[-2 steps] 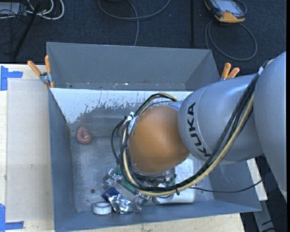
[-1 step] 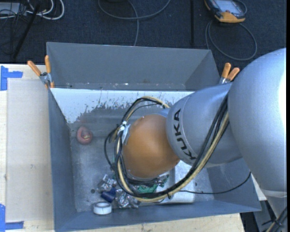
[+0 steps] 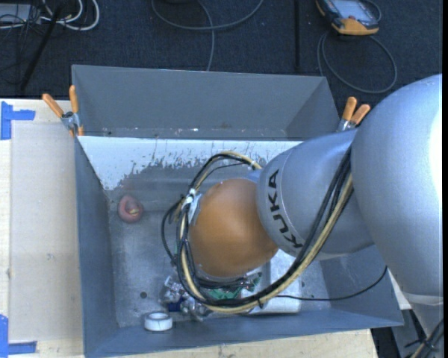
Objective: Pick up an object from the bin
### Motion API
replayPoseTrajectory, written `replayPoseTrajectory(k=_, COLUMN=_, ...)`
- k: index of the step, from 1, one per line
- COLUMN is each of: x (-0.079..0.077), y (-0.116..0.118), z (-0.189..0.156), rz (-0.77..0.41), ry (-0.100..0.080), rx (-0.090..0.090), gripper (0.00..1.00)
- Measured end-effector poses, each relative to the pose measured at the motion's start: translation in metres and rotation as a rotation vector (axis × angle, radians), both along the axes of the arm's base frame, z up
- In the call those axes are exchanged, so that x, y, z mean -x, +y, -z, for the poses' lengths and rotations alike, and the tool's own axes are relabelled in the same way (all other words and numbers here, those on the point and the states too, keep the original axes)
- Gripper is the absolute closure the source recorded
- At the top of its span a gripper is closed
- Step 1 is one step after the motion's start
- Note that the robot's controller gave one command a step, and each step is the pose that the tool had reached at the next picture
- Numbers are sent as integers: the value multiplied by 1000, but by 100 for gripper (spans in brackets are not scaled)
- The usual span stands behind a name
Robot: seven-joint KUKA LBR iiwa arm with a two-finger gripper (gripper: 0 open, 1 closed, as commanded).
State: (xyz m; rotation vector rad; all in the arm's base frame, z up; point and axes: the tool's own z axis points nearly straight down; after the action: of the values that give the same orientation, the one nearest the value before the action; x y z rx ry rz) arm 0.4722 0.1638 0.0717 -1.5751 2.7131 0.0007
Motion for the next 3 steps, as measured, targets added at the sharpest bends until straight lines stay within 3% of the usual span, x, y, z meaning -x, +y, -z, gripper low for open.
replayPoseTrajectory(k=1, x=-13, y=-16, z=-123, rz=-124, ry=-4, rx=1, gripper=100)
replayPoseTrajectory(k=2, x=-47, y=32, z=-128, rz=-245, ry=1, rx=-1, gripper=100)
replayPoseTrajectory(k=3, x=-57, y=18, z=-119, rz=-315, ry=5, rx=2, gripper=100)
